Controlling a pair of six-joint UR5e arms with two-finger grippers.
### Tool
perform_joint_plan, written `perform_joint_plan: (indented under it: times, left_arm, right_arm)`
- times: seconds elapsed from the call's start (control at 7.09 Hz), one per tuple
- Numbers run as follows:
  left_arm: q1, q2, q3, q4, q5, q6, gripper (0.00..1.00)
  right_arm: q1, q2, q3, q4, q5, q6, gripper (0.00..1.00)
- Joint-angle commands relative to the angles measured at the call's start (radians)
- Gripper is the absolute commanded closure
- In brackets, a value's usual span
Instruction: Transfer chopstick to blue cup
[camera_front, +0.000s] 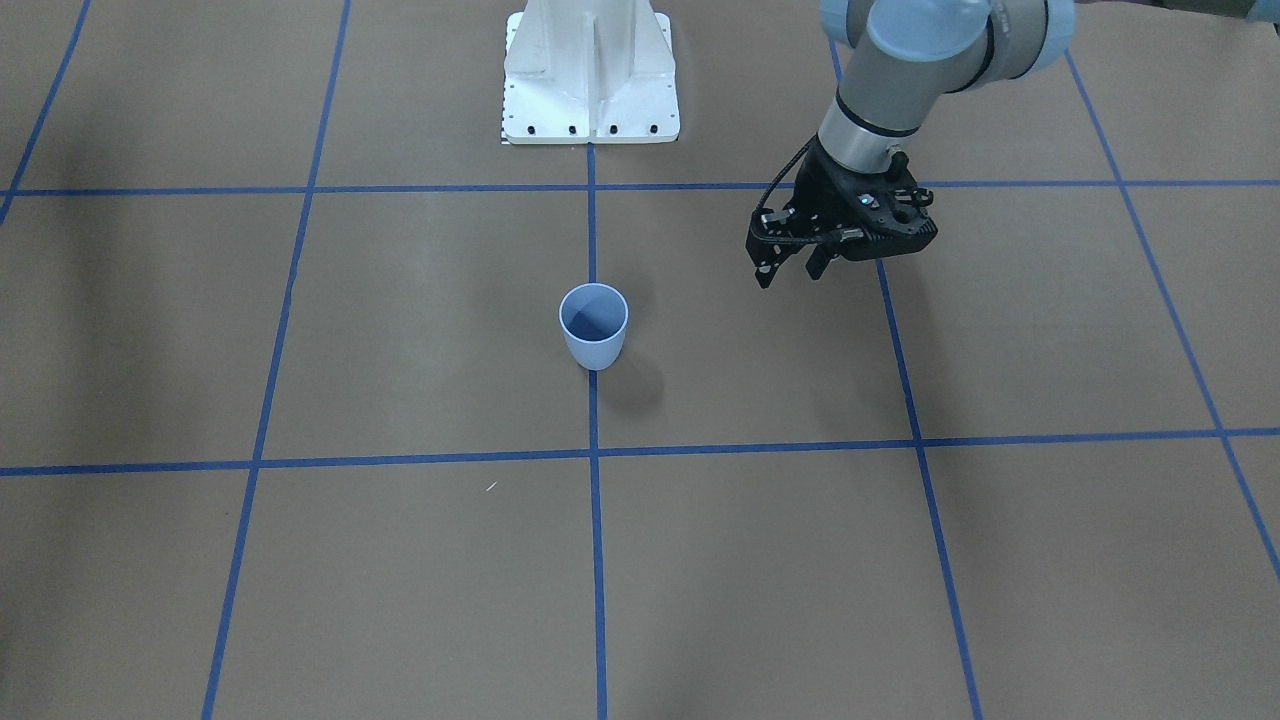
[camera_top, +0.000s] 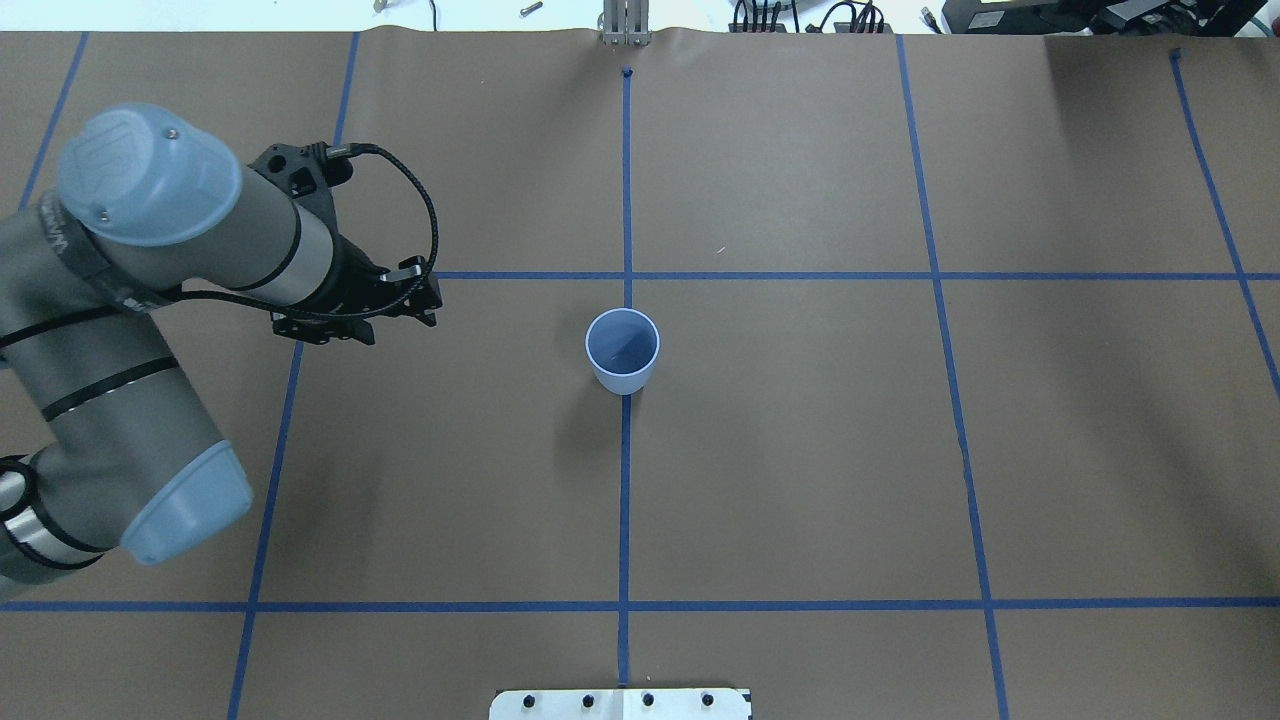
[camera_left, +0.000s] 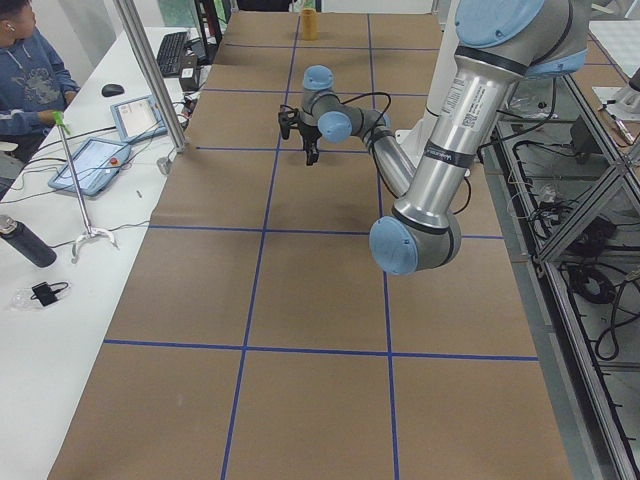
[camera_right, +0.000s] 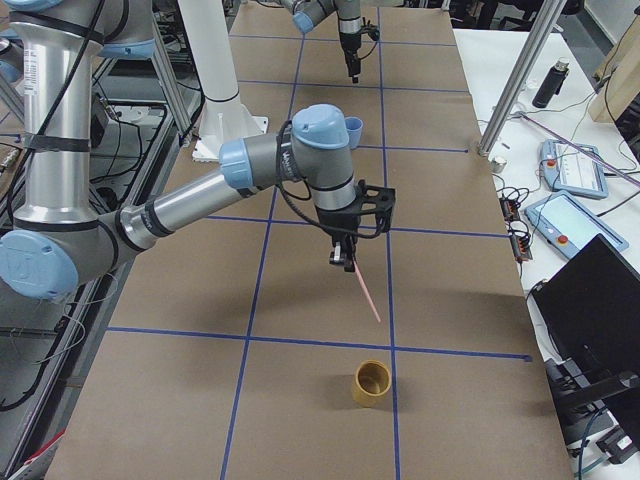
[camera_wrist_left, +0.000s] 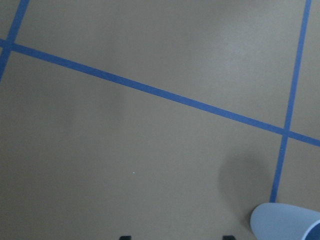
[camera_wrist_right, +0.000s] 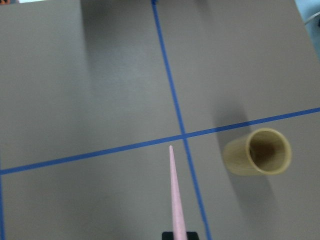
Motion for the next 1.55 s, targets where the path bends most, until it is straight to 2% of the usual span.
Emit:
perform_joint_plan:
  times: [0.0, 0.14, 0.42, 0.56, 0.71, 0.85, 0.99, 1.13, 1.27, 1.41]
  left_arm:
    - [-0.072, 0.121, -0.062, -0.001, -0.006, 0.167, 0.32]
    - [-0.103, 0.149, -0.070, -0.001, -0.009, 0.231, 0.32]
    - [-0.143, 0.154, -0.059, -0.004, -0.013, 0.250, 0.51]
    - [-0.143, 0.142, -0.030, -0.014, -0.007, 0.284, 0.46]
    - [-0.145, 0.128, -0.007, -0.023, -0.006, 0.352, 0.33]
    - [-0.169, 0.131, -0.005, -0.033, -0.013, 0.367, 0.30]
    - [-0.178, 0.146, -0.014, -0.041, -0.017, 0.368, 0.21]
    - [-0.242, 0.183, -0.025, -0.038, -0.149, 0.365, 0.02]
    - [-0.313, 0.209, -0.015, -0.035, -0.285, 0.370, 0.01]
    - [-0.317, 0.212, -0.013, -0.034, -0.299, 0.370, 0.01]
  right_arm:
    - [-0.189, 0.190, 0.000, -0.011, 0.042, 0.340, 1.00]
    - [-0.273, 0.287, 0.003, -0.019, 0.094, 0.527, 1.00]
    - [-0.500, 0.492, 0.011, -0.017, 0.092, 0.938, 1.00]
    - [-0.573, 0.579, 0.009, -0.016, 0.092, 1.063, 1.00]
    - [-0.631, 0.640, -0.001, -0.013, 0.088, 1.132, 1.00]
    - [-0.680, 0.685, -0.023, -0.013, 0.055, 1.139, 1.00]
    - [-0.714, 0.731, -0.068, -0.011, 0.027, 1.159, 1.00]
    - [-0.740, 0.757, -0.096, -0.008, 0.024, 1.165, 1.00]
    - [-0.757, 0.782, -0.121, -0.007, 0.015, 1.171, 1.00]
    - [-0.783, 0.787, -0.132, -0.008, 0.007, 1.171, 1.00]
